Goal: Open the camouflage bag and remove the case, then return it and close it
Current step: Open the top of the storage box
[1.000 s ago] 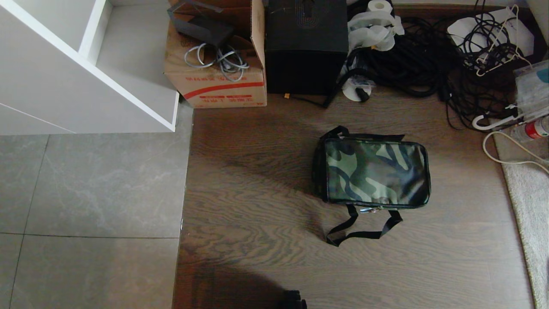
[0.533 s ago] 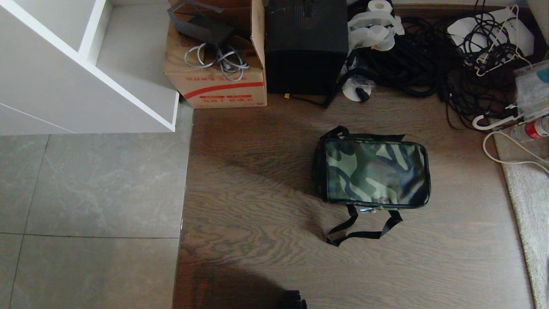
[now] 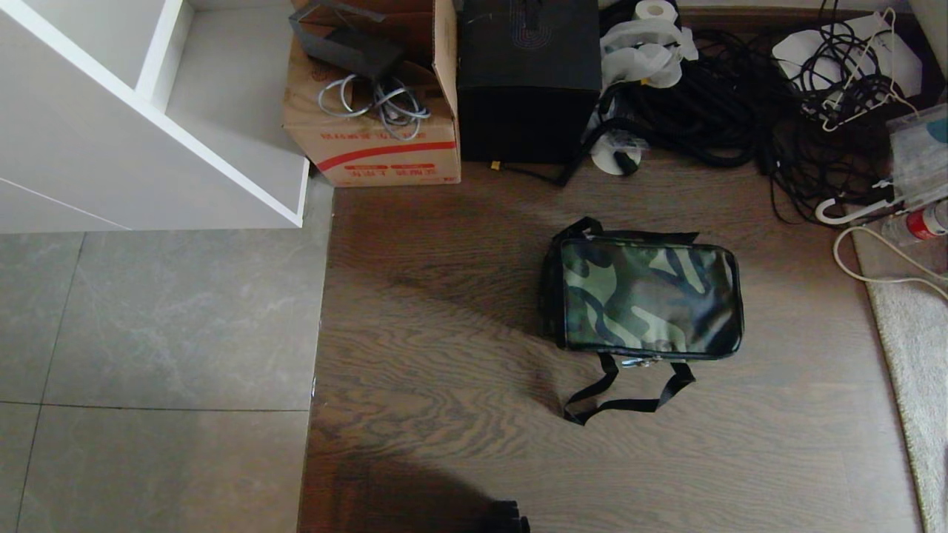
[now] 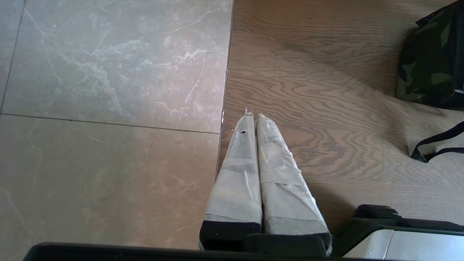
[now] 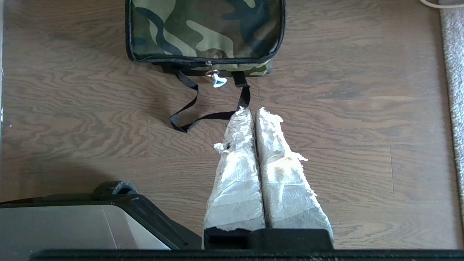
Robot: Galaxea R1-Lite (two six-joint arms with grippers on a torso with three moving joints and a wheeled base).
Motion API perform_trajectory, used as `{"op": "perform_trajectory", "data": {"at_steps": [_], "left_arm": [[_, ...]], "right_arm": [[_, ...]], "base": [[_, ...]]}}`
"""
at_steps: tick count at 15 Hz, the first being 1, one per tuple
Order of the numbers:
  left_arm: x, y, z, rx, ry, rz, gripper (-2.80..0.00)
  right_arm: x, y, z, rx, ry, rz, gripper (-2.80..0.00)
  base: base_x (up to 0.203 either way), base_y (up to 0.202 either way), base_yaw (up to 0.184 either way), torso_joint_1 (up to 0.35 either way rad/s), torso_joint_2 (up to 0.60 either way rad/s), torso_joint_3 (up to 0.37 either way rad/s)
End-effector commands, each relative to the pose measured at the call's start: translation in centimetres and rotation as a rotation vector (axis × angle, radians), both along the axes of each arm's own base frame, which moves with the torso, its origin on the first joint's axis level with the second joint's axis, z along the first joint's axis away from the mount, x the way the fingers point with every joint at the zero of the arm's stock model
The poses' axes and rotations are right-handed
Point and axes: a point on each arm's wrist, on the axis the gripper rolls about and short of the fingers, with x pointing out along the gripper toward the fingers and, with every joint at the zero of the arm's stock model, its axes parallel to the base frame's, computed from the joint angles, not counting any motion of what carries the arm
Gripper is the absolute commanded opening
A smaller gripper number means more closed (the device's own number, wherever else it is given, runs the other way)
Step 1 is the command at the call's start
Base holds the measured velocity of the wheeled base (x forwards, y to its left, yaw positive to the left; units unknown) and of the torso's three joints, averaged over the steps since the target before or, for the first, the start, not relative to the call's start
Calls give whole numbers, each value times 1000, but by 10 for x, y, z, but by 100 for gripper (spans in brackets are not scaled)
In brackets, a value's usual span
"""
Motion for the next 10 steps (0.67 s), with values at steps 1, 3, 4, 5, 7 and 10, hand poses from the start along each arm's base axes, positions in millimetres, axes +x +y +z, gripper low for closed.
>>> {"op": "perform_trajectory", "data": {"at_steps": [1, 3, 4, 5, 7, 10], "left_arm": [[1, 0, -2, -1, 8, 0, -280], [1, 0, -2, -1, 8, 0, -280], [1, 0, -2, -1, 9, 1, -280], [1, 0, -2, -1, 8, 0, -280], [1, 0, -2, -1, 9, 2, -280], [1, 0, -2, -1, 10, 0, -280]], "right_arm": [[0, 0, 0, 1, 0, 2, -280], [0, 0, 0, -5, 2, 4, -280], [0, 0, -1, -22, 3, 5, -280], [0, 0, 0, -25, 3, 5, -280], [0, 0, 0, -21, 3, 4, -280], [0, 0, 0, -11, 0, 2, -280]], "base": [[0, 0, 0, 0, 0, 0], [0, 0, 0, 0, 0, 0], [0, 0, 0, 0, 0, 0], [0, 0, 0, 0, 0, 0], [0, 0, 0, 0, 0, 0], [0, 0, 0, 0, 0, 0]]}}
